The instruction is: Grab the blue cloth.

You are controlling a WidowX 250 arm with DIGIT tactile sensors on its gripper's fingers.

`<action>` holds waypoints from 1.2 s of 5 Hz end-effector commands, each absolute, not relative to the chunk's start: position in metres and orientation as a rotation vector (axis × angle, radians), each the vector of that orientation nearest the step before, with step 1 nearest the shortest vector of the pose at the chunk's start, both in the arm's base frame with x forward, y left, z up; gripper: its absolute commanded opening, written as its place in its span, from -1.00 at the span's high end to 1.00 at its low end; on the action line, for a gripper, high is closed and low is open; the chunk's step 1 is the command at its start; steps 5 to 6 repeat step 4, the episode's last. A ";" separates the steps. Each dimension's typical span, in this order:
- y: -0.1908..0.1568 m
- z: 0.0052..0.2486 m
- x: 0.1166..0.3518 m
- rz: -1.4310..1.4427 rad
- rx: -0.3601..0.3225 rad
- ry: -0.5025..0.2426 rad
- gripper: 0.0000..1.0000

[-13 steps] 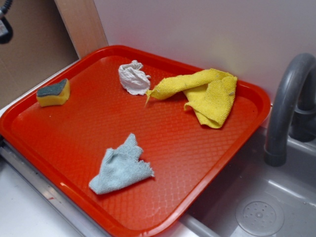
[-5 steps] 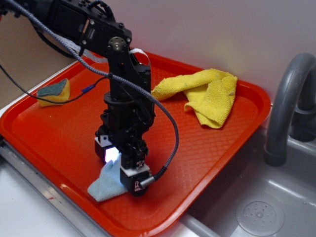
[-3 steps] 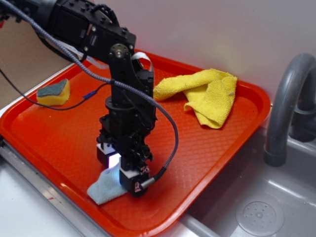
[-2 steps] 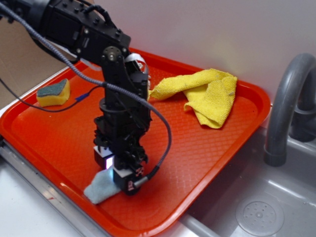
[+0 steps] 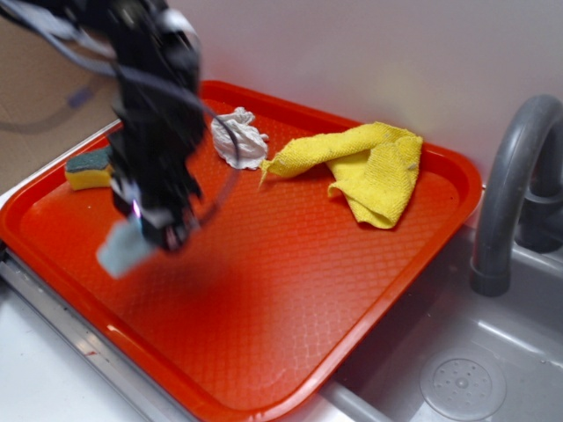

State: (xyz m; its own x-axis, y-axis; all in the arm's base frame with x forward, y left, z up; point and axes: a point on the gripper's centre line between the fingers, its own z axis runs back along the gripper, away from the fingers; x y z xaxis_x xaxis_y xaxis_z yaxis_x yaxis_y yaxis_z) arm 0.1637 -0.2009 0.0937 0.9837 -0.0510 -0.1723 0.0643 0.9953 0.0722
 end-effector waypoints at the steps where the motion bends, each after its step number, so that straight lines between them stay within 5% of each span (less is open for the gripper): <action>1: -0.125 0.170 0.175 -0.109 -0.082 -0.012 1.00; 2: -0.106 0.208 0.170 -0.085 -0.056 -0.143 1.00; 3: -0.098 0.222 0.168 -0.004 -0.068 -0.201 1.00; 6: -0.095 0.205 0.173 0.001 -0.107 -0.150 1.00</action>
